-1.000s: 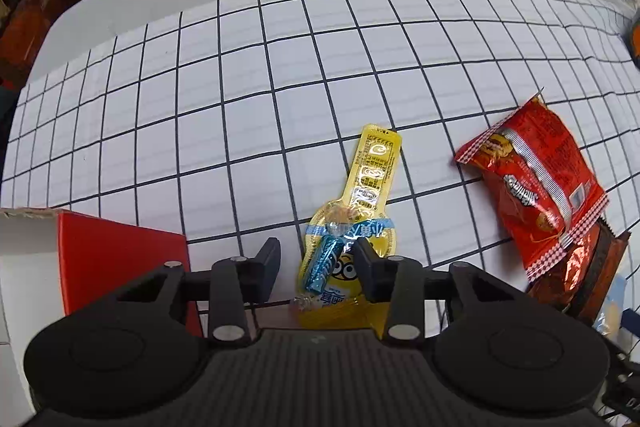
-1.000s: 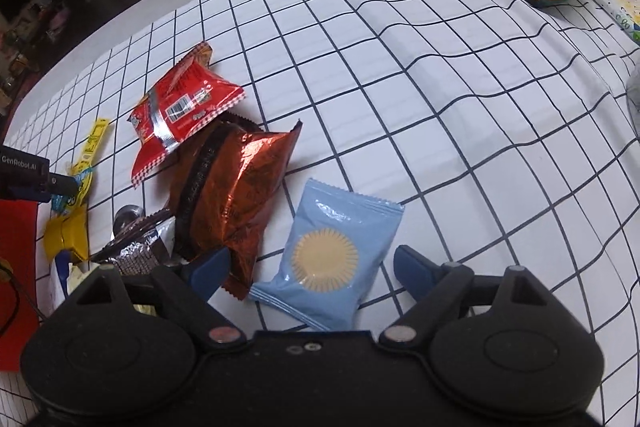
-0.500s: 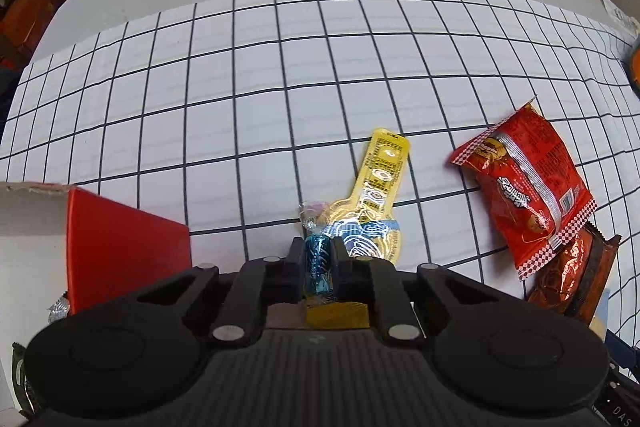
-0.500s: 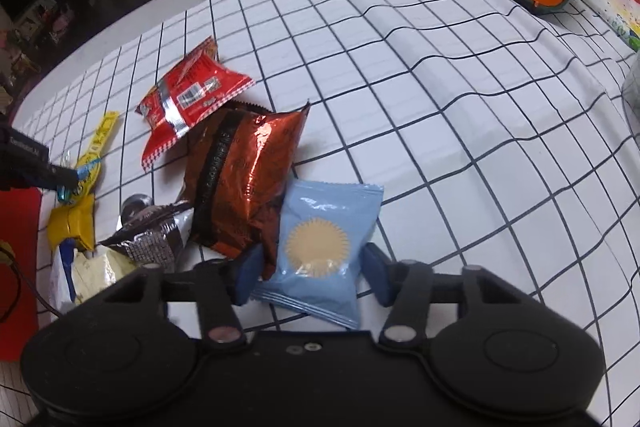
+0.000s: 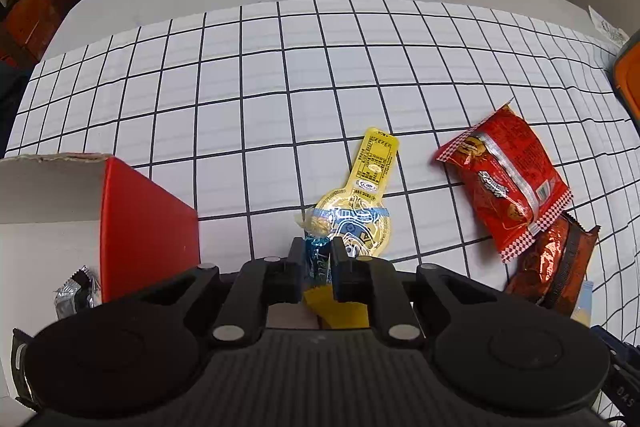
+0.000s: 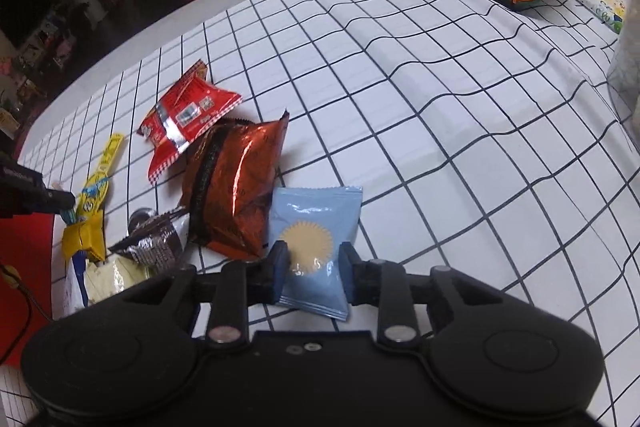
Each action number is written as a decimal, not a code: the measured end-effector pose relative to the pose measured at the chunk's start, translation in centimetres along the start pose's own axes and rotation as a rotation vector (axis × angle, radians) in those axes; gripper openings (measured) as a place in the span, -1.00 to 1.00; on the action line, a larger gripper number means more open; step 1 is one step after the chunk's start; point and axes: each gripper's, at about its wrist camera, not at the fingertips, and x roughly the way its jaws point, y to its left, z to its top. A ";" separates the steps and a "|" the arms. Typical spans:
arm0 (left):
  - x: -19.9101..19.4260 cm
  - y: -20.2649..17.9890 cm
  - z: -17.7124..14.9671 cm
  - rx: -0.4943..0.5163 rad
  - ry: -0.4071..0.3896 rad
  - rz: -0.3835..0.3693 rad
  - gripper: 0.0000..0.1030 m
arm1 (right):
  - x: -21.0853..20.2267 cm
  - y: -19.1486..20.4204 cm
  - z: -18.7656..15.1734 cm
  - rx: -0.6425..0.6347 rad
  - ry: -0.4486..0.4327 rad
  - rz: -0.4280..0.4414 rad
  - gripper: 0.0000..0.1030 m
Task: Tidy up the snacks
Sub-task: 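Grasp the light-blue cookie packet with the right tool while the left tool grasps the yellow candy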
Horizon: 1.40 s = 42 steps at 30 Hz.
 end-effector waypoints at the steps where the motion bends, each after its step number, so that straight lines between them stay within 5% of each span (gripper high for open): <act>1: -0.3 0.0 -0.1 0.001 0.000 -0.005 -0.76 | 0.0 0.1 -0.1 -0.004 0.000 -0.007 -0.46; 8: -1.4 -0.4 -0.5 0.006 -0.005 -0.001 -0.77 | 0.0 1.2 -0.4 -0.048 -0.001 -0.018 -0.32; 10: -1.7 -0.5 -0.8 -0.001 0.000 0.002 -0.77 | 0.2 1.4 -0.6 -0.059 0.012 -0.019 -0.15; 14: -1.5 -0.3 -0.7 -0.009 0.008 0.011 -0.77 | 0.5 1.9 -0.8 -0.088 0.008 -0.030 0.49; 23: 0.8 -1.0 1.8 0.013 0.029 0.032 -0.75 | 1.5 2.6 -1.2 -0.145 0.022 -0.033 0.33; 31: 3.1 -1.9 2.4 0.032 0.047 0.043 -0.48 | 1.4 2.4 -0.8 -0.191 0.019 -0.021 0.20; 42: 4.4 -2.1 3.3 0.022 0.020 0.018 -0.76 | 1.4 1.9 -0.7 -0.190 0.002 -0.007 0.04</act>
